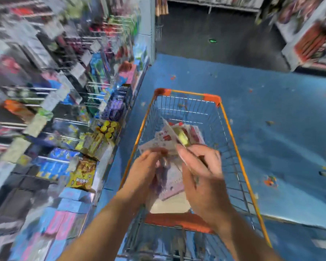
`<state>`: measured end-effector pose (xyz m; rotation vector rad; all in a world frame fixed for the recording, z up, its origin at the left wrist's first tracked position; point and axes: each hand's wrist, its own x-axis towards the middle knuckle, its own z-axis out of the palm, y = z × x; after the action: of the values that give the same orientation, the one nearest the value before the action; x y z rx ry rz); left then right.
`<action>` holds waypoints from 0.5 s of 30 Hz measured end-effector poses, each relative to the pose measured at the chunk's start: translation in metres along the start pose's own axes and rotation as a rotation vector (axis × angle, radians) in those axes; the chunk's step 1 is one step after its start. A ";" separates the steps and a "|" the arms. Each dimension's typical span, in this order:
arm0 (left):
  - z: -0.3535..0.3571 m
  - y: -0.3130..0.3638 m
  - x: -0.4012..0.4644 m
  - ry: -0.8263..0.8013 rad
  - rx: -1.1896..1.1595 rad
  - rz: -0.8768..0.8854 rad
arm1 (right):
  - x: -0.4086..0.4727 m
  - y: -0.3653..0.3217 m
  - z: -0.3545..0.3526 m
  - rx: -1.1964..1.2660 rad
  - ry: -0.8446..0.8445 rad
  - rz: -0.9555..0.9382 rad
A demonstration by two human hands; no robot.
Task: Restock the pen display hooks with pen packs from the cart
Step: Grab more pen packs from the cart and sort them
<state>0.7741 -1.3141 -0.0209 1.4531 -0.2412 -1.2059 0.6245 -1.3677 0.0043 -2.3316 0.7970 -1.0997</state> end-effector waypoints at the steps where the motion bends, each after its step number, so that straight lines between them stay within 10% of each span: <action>1: 0.001 0.009 -0.009 -0.027 -0.098 0.004 | 0.004 -0.012 -0.003 -0.003 -0.032 -0.094; 15: -0.063 0.061 -0.142 0.009 -0.497 0.112 | 0.033 -0.130 -0.022 0.250 -0.494 -0.368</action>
<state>0.7873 -1.1907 0.0912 0.9979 -0.0106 -1.0734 0.6644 -1.2971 0.1128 -2.4263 0.0479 -0.6515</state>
